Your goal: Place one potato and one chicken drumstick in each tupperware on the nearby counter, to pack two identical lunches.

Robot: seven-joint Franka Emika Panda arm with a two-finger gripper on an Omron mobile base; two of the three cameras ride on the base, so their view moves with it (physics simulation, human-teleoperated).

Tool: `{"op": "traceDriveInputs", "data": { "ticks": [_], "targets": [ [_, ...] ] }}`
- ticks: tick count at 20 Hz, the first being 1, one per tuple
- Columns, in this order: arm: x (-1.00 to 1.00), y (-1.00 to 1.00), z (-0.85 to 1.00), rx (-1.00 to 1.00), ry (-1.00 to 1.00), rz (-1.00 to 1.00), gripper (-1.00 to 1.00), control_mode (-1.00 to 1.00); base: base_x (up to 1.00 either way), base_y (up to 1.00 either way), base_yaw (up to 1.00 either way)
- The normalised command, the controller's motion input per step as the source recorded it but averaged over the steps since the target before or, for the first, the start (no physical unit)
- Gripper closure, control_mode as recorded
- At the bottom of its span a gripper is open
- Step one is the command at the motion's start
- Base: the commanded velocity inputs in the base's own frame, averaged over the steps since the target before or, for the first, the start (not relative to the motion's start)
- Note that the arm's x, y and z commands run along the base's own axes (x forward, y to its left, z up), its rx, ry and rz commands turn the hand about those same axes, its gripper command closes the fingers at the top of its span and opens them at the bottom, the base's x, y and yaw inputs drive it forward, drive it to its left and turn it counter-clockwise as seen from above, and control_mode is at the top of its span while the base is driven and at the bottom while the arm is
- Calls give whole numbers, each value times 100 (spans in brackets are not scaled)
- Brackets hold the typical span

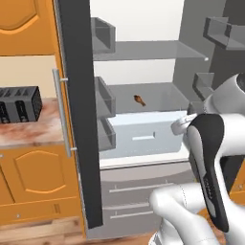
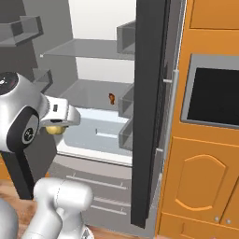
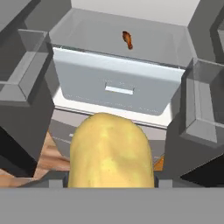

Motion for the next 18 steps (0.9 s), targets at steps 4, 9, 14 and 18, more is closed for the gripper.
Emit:
{"op": "traceDriveInputs", "data": {
  "ticks": [4, 9, 14, 18],
  "targets": [
    [0, 0, 0, 0, 0, 0, 100, 100, -100, 19, -1],
    [0, 0, 0, 0, 0, 0, 100, 100, -48, 74, 0],
    [0, 0, 0, 0, 0, 0, 100, 100, -1, 100, -3],
    [0, 0, 0, 0, 0, 0, 100, 100, 0, 100, -6]
  ]
}}
